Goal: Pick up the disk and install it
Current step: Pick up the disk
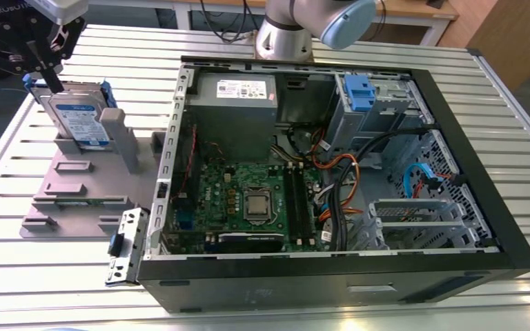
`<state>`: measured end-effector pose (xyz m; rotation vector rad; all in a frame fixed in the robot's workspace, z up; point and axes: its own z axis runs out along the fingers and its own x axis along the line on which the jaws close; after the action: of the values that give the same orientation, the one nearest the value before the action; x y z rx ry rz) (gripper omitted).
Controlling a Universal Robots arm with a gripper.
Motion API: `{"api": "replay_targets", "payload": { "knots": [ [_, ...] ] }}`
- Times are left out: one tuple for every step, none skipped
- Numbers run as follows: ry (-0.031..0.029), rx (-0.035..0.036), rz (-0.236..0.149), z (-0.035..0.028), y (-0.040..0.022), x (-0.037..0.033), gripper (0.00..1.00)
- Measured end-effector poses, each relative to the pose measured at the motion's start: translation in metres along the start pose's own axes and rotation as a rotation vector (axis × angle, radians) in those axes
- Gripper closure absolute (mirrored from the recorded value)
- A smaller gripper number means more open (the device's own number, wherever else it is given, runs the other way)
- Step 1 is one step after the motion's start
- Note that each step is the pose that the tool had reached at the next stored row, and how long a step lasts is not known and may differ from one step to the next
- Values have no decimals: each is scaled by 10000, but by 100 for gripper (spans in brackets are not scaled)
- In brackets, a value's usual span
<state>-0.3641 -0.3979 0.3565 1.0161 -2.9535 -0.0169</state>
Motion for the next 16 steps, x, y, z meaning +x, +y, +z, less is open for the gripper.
{"api": "replay_targets", "payload": {
  "knots": [
    [1,0,-6,0,0,0,89],
    [0,0,-12,0,0,0,89],
    [1,0,-17,0,0,0,89],
    [1,0,-23,0,0,0,89],
    [1,1,-28,0,0,0,89],
    [1,1,-34,0,0,0,89],
    [1,1,-39,0,0,0,89],
    [2,1,-45,0,0,0,89],
    [2,1,-51,0,0,0,89],
    [1,1,-57,0,0,0,89],
    [2,1,-63,0,0,0,89],
    [2,1,-69,0,0,0,89],
    [2,1,-74,0,0,0,89],
    [2,2,-80,0,0,0,89],
    [2,2,-85,0,0,0,89],
    [2,2,-91,0,0,0,89]
  ]
}}
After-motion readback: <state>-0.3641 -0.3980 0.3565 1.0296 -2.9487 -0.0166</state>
